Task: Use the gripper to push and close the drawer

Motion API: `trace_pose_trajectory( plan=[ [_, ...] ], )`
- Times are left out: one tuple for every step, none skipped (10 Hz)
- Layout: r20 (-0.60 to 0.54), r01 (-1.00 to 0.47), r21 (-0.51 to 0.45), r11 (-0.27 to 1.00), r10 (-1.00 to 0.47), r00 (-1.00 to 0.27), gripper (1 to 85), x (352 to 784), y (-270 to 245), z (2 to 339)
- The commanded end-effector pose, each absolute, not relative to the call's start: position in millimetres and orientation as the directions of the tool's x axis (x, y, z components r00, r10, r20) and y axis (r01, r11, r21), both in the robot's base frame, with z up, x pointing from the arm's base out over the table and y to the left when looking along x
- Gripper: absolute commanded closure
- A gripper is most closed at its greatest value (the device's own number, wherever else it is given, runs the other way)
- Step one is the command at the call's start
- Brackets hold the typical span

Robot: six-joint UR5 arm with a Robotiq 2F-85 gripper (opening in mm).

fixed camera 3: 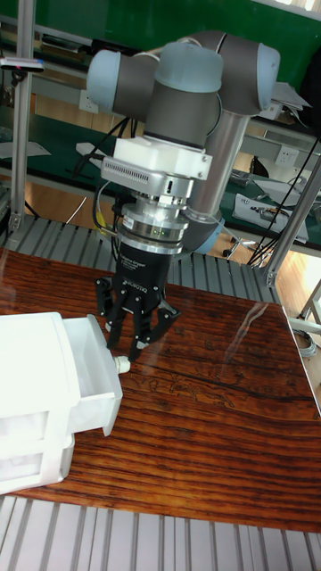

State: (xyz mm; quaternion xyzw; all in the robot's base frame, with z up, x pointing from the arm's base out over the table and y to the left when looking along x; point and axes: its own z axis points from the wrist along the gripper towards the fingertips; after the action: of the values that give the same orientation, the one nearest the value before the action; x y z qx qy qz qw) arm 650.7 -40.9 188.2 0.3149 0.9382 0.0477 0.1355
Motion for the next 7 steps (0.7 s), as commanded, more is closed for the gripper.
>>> trace_pose_trajectory(
  plan=[
    [-0.203, 0.609, 0.267, 0.747, 0.662, -0.722, 45.0, 663.7, -26.6, 189.3],
    [-0.212, 0.609, 0.258, 0.75, 0.659, -0.722, 45.0, 663.5, -30.2, 188.0],
    [-0.211, 0.609, 0.259, 0.749, 0.659, -0.722, 45.3, 663.5, -30.2, 187.6],
    [-0.201, 0.61, 0.261, 0.748, 0.661, -0.723, 45.7, 661.6, -28.5, 187.6],
    [-0.201, 0.611, 0.259, 0.748, 0.66, -0.724, 46.0, 660.6, -29.4, 187.4],
    [-0.2, 0.61, 0.267, 0.746, 0.662, -0.722, 46.0, 661.8, -27.9, 187.9],
    [-0.192, 0.609, 0.28, 0.742, 0.665, -0.722, 46.0, 662.3, -24.6, 188.0]
  ],
)
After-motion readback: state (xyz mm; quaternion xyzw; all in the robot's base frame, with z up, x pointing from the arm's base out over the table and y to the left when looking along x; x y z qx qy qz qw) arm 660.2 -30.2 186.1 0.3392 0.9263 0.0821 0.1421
